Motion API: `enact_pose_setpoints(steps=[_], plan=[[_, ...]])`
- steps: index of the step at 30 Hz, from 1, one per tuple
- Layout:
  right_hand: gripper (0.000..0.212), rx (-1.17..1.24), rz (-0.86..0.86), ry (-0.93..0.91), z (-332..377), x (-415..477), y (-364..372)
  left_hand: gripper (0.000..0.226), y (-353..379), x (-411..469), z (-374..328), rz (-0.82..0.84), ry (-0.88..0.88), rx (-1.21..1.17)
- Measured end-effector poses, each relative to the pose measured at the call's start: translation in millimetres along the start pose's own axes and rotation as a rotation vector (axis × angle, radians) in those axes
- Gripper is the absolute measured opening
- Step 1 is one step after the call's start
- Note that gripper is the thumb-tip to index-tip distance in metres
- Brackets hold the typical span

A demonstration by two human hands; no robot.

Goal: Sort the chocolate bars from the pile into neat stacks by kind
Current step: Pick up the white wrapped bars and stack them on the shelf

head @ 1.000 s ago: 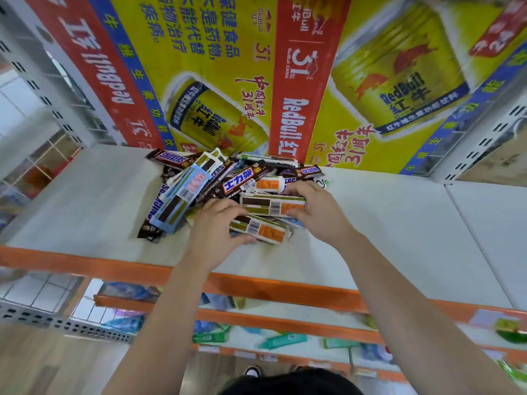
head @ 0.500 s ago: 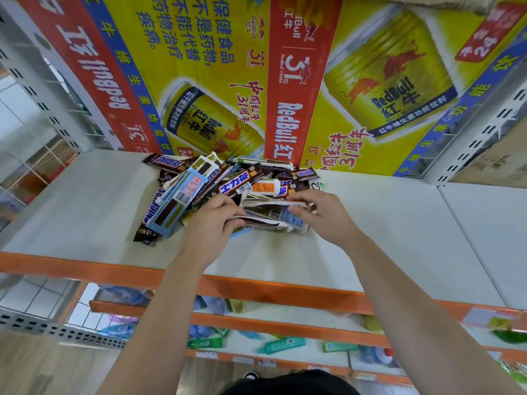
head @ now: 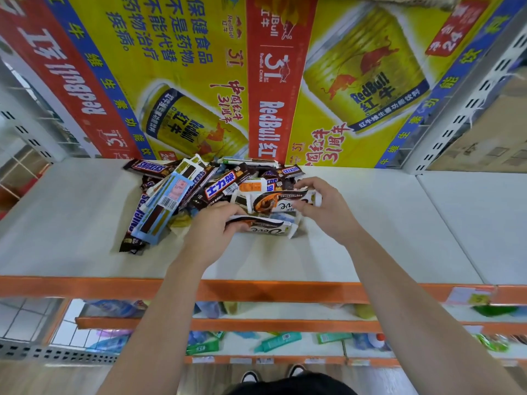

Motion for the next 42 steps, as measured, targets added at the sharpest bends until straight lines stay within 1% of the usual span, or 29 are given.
enact_pose_setpoints(steps=[3, 5, 7, 8, 11, 12, 13, 14, 16, 17, 20, 22, 24, 26, 29, 30, 32, 35, 39, 42], plan=[[0.027, 0.176, -0.141, 0.028, 5, -6, -14, 0.016, 1, 3, -3, -0.037, -0.001, -0.065], [0.027, 0.229, -0.253, 0.049, 6, -10, -28, 0.018, 0, 6, -8, -0.049, -0.027, -0.118], [0.029, 0.294, -0.323, 0.057, 5, -14, -39, 0.018, 2, 10, -14, -0.035, -0.045, -0.181], [0.032, 0.324, -0.357, 0.066, 2, -18, -44, 0.019, 3, 12, -17, -0.021, -0.048, -0.206], [0.052, 0.407, -0.453, 0.128, -7, -29, -59, 0.019, 11, 16, -26, 0.019, -0.026, -0.229], [0.053, 0.440, -0.465, 0.130, -9, -33, -65, 0.017, 13, 18, -32, 0.030, -0.006, -0.226], [0.050, 0.465, -0.464, 0.128, -11, -37, -70, 0.015, 17, 19, -38, 0.041, 0.008, -0.239], [0.043, 0.478, -0.461, 0.128, -13, -42, -75, 0.014, 21, 20, -43, 0.056, 0.007, -0.270], [0.020, 0.499, -0.444, 0.129, -17, -52, -87, 0.015, 32, 22, -56, 0.086, -0.031, -0.345], [0.013, 0.483, -0.430, 0.127, -20, -57, -92, 0.017, 38, 22, -64, 0.092, -0.045, -0.376], [0.008, 0.294, -0.410, 0.099, -33, -69, -114, 0.017, 57, 27, -88, 0.108, -0.023, -0.408], [0.015, 0.165, -0.443, 0.116, -44, -78, -133, 0.012, 72, 32, -106, 0.118, -0.017, -0.408], [0.021, 0.099, -0.503, 0.186, -56, -87, -158, 0.012, 91, 38, -124, 0.114, -0.054, -0.487], [0.023, 0.148, -0.513, 0.295, -74, -100, -184, 0.018, 112, 42, -146, 0.106, -0.092, -0.590], [0.042, 0.330, -0.511, 0.404, -98, -124, -229, 0.027, 150, 44, -188, 0.139, -0.148, -0.731], [0.046, 0.361, -0.509, 0.414, -105, -133, -246, 0.028, 163, 45, -203, 0.149, -0.158, -0.752], [0.045, 0.371, -0.501, 0.405, -112, -150, -279, 0.028, 189, 45, -235, 0.165, -0.167, -0.773], [0.050, 0.349, -0.457, 0.376, -122, -171, -323, 0.019, 225, 47, -277, 0.185, -0.163, -0.803], [0.043, 0.307, -0.394, 0.311, -138, -193, -378, 0.017, 270, 48, -328, 0.193, -0.198, -0.852], [0.023, 0.221, -0.423, 0.311, -154, -202, -411, 0.011, 296, 53, -357, 0.199, -0.181, -0.846]])
Point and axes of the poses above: each hand's wrist, its own x-axis towards the middle knuckle, its own y-axis out of the palm, z = x × y, the point moved 5 cm from there along x, towards the middle knuckle, and after that the axes turned 2 degrees about -z, right-handed, at the moved point
